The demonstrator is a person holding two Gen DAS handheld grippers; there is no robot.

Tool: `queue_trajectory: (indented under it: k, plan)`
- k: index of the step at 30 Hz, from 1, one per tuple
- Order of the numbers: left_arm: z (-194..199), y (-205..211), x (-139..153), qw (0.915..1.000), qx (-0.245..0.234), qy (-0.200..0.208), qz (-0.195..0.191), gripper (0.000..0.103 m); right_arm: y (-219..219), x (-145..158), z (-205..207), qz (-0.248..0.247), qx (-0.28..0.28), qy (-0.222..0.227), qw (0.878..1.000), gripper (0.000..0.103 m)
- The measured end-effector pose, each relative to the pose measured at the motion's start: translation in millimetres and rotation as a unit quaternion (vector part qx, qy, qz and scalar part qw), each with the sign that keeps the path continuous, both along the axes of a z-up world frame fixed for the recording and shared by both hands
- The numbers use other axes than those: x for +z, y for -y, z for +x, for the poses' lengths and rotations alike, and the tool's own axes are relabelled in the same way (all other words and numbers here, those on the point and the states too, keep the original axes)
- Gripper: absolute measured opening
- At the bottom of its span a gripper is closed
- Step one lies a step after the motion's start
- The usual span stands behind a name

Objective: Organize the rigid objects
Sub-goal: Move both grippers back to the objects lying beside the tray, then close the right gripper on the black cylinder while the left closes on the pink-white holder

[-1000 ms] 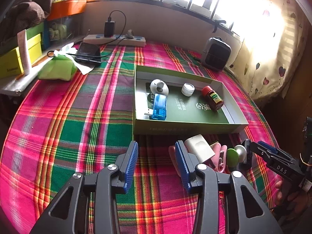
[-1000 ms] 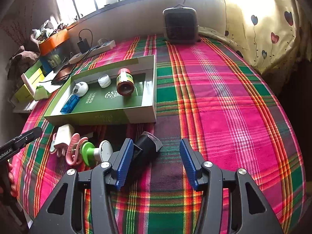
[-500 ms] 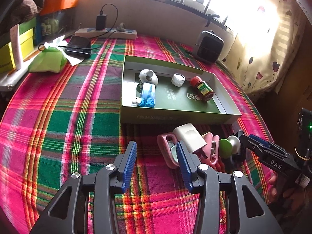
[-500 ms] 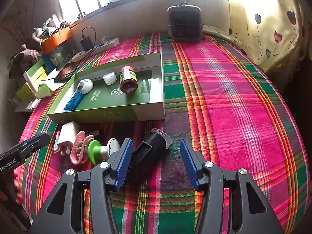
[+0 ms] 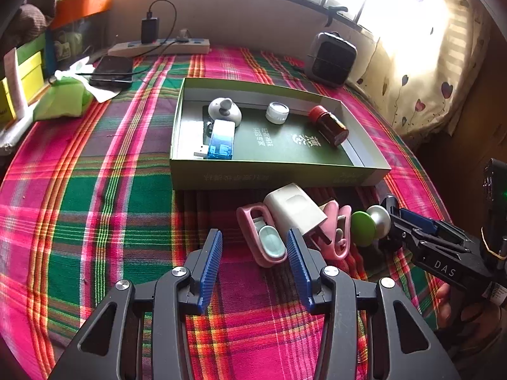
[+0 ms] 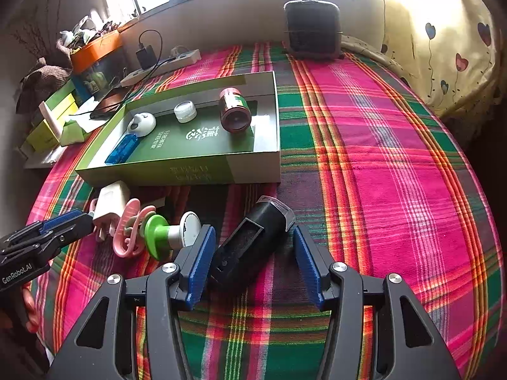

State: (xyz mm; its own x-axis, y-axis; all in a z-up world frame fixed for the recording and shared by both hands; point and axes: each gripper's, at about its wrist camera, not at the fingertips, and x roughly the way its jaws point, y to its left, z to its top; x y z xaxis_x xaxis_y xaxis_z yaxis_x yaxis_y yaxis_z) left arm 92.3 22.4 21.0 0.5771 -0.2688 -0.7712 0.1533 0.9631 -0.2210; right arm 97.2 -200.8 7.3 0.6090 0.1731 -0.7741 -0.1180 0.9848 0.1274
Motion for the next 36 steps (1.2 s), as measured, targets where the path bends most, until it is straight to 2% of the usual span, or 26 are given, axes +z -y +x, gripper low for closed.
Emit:
queue_trajectory:
  k: [7,19,28,36]
  plan:
    - [3,2,-3,0.9999,-0.001,-0.003,0.01,0.042,8,-4,-2,-0.048,-0.015,-0.001,0.999,0.052]
    - [4,-3,0,0.9993,0.02,-0.001,0.033,0.045,18,-4,-5,-0.053,-0.018,0.007,0.998,0.052]
    - [8,12,-3,0.9986,0.01,-0.004,0.052,0.045,19,-4,-4,-0.049,-0.015,0.009,0.999,0.052]
    - [15,6,-9,0.9971,0.032,-0.012,0.068,0.045,19,-4,-4,-0.047,-0.013,0.011,0.999,0.052]
